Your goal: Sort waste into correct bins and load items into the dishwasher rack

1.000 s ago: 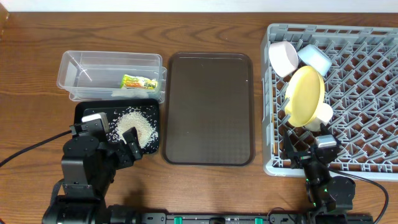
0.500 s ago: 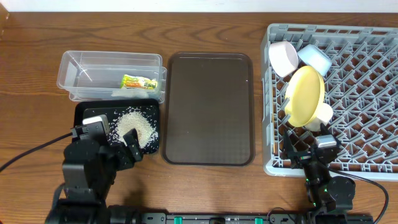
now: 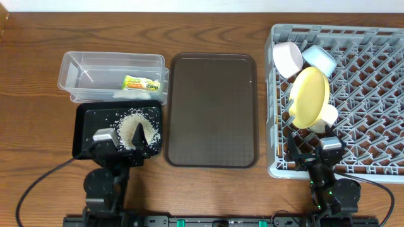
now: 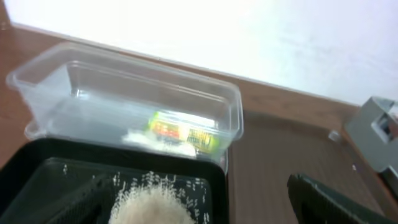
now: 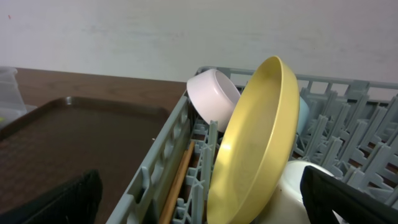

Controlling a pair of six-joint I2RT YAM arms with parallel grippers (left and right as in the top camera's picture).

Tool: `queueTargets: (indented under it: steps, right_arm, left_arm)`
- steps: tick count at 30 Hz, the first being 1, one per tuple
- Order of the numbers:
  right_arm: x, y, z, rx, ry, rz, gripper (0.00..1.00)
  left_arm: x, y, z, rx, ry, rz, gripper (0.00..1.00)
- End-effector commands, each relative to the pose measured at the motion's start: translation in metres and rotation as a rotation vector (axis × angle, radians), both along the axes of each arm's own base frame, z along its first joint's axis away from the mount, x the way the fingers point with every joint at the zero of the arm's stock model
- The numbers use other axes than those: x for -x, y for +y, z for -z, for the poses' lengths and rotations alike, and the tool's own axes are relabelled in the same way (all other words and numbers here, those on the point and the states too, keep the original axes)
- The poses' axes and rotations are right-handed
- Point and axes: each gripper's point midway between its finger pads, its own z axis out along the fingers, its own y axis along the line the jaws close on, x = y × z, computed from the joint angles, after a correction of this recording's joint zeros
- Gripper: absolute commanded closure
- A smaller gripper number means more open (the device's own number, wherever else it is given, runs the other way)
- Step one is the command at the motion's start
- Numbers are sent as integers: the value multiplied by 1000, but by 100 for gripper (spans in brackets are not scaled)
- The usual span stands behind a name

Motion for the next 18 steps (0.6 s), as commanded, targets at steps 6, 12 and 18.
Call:
queueTargets:
  steps: [6,12,18]
  right_arm:
    - [0,-4,0,12,-3,17,1]
    - [0,-4,0,12,-3,17,1]
    - [0,-4,0,12,-3,17,1]
  left_arm:
    - [-3,3,3,-82,-166,-8,9]
    - [-5,3,17,-120,-164,-5,9]
    - [-2,2,50,-119,-31,14,9]
